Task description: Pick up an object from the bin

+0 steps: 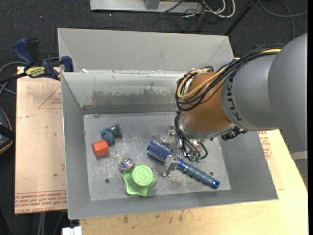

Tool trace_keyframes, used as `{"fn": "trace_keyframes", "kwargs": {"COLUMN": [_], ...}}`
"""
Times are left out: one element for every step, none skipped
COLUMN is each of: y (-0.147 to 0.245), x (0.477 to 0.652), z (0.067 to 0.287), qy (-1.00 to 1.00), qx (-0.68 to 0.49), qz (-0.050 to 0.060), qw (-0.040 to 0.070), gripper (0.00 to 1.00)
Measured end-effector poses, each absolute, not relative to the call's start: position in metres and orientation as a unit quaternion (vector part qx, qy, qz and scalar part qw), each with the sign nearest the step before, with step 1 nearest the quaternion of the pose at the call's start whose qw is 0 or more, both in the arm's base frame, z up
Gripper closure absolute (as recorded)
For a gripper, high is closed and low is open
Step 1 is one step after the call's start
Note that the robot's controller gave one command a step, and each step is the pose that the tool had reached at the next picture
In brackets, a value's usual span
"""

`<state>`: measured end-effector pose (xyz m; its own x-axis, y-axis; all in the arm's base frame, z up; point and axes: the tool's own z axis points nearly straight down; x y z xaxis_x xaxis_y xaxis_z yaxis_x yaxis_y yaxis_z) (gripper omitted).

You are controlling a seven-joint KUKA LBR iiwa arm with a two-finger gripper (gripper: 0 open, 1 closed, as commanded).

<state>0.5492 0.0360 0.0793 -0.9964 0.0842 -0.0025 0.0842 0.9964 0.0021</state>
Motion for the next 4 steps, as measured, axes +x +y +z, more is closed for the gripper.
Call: {"fn": "trace_keyframes", "kwargs": {"y": [0.036,0.041,0.042,0.042], "x": [0.55,0.539,0.539,0.54], "z": [0.08,0.077,0.078,0.098], "qy": [0.999,0.993,0.993,0.993], "qx": [0.042,0.119,0.119,0.118], "qz": [0.001,0.002,0.003,0.001], "qw": [0.001,0.011,0.009,0.001], "gripper": [0.0,0.0,1.0,1.0]}}
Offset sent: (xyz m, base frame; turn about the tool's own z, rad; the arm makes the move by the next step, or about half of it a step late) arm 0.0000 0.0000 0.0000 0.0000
